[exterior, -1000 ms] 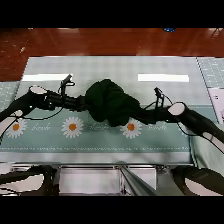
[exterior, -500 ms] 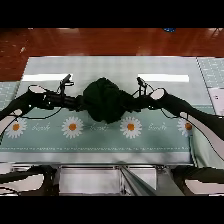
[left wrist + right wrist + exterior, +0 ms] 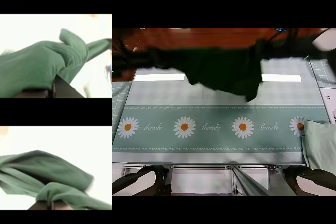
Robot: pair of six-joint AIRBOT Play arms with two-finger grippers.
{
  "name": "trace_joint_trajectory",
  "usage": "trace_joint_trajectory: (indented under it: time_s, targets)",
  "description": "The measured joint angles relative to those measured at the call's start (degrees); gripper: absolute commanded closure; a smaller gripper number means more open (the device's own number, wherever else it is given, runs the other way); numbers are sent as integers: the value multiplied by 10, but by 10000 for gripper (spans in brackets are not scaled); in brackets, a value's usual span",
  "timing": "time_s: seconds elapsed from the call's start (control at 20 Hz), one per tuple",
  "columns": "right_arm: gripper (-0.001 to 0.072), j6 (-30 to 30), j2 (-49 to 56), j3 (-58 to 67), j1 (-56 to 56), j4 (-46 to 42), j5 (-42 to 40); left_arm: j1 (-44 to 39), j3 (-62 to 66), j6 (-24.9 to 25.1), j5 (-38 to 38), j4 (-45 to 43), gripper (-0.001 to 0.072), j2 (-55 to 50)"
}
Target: Fold the shirts.
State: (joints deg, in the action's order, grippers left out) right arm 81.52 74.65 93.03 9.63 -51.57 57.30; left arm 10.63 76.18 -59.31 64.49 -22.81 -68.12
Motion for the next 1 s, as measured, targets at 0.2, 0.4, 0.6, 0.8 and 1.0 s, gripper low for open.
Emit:
trace_joint_trajectory:
  time_s: [0.2, 0.4, 0.6, 0.8, 1.0]
  targets:
    - [685, 11, -68, 178, -17, -90, 85, 28, 184, -28, 3, -16, 687, 72]
    - [685, 14, -161, 238, -23, -147, 151, 37, 285, -70, 39, -85, 686, 153]
    - [685, 16, -228, 224, -24, -171, 229, 39, 300, -114, 148, -122, 686, 211]
    - [685, 35, -288, 78, -24, -165, 273, 39, 206, -143, 225, -137, 686, 260]
    - [685, 46, -337, -143, -15, -119, 243, 35, 20, -153, 229, -147, 687, 280]
